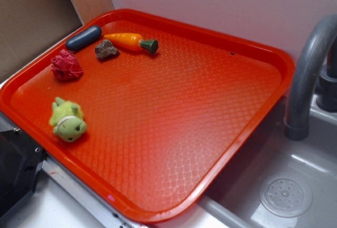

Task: Grab the red paper.

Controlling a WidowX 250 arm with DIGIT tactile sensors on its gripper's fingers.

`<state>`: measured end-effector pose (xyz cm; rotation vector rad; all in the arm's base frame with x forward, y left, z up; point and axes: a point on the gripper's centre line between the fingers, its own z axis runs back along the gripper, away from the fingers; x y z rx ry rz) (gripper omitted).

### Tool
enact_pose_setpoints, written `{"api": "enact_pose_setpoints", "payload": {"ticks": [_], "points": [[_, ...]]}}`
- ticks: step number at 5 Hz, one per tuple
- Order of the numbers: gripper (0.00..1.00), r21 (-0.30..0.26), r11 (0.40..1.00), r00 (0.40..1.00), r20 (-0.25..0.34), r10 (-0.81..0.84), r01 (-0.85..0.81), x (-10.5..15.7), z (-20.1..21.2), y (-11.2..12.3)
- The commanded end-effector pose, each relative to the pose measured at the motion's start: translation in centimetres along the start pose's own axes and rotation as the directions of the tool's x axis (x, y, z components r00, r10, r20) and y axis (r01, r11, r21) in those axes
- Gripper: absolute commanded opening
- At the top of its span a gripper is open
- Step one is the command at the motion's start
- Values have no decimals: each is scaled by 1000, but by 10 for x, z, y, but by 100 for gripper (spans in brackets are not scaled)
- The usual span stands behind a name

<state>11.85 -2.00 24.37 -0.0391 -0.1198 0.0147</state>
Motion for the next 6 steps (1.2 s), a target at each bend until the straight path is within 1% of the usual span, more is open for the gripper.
{"api": "enact_pose_setpoints", "payload": {"ticks": [1,2,3,4,5,6], "points": [[100,0,1000,1000,0,0,0,0,0,0],[100,-8,969,967,73,245,-245,10,-9,19],[100,-11,880,873,118,473,-475,24,-25,49],[100,25,795,789,142,598,-606,37,-46,82],[100,61,721,718,172,674,-691,48,-70,116],[100,70,697,697,167,697,-714,49,-95,126]]}}
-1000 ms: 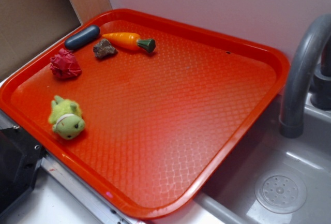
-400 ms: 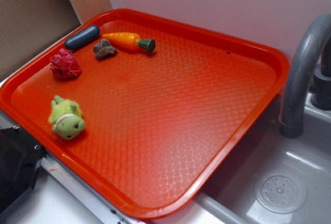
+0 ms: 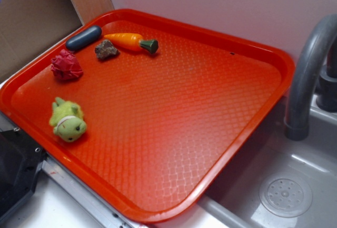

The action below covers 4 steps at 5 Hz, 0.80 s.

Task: Grab the red paper.

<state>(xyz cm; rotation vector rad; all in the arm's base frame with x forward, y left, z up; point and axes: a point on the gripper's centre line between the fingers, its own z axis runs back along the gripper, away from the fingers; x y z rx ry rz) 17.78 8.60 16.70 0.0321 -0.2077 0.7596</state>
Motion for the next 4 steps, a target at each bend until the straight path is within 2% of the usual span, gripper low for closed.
{"api": "enact_pose_setpoints", "payload": {"ticks": [1,2,4], "points": [[100,24,999,1000,5,21,-21,0,-42,11],[100,36,999,1000,-1,12,-12,4,-63,8],[100,55,999,1000,-22,-2,3,33,-99,4]]}}
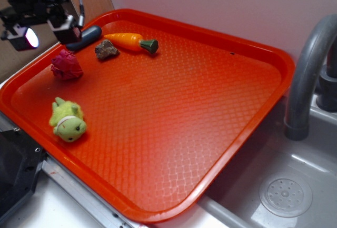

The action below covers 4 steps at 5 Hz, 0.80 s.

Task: Grab the red paper.

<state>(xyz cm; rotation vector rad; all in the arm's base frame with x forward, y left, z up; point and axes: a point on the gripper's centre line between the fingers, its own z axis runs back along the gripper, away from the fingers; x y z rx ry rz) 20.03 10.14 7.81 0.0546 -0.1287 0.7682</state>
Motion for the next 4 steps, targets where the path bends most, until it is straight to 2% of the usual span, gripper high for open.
{"api": "enact_pose_setpoints", "payload": {"ticks": [1,2,3,4], "points": [[100,33,999,999,8,-43,43,22,-21,-2],[100,43,991,992,-30,-125,126,10,-35,-9],[100,29,985,983,-64,-169,172,-7,-38,-17],[100,53,982,979,-99,-177,183,-7,-48,-14]]}}
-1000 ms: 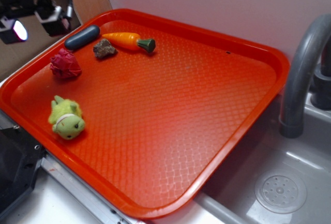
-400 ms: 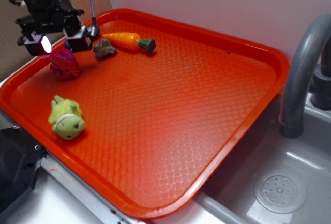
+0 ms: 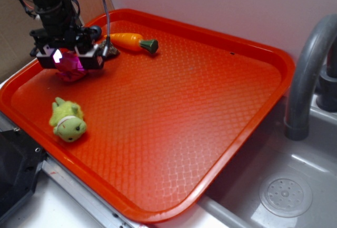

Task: Grab the red paper.

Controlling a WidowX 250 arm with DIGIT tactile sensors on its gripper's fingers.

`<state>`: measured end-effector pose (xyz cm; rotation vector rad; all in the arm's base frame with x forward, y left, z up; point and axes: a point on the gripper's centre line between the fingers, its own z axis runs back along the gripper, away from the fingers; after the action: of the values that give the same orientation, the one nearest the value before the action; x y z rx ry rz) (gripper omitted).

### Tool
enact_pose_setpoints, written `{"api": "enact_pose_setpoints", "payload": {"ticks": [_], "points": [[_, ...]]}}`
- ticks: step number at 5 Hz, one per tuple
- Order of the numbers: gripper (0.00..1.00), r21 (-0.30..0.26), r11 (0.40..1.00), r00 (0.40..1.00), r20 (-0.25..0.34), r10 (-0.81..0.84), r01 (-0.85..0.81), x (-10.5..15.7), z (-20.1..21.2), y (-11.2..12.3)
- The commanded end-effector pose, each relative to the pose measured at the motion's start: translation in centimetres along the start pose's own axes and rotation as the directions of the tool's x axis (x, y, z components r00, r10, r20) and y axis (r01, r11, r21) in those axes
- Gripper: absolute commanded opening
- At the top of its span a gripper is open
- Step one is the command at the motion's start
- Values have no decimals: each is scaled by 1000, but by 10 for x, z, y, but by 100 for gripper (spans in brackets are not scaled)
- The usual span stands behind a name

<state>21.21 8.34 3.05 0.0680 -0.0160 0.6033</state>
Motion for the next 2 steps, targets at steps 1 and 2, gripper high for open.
{"api": "enact_pose_setpoints", "payload": {"ticks": [1,2], "points": [[0,39,999,1000,8,13,-14,2,-3,11],[0,49,999,1000,10,7,-8,3,3,12]]}}
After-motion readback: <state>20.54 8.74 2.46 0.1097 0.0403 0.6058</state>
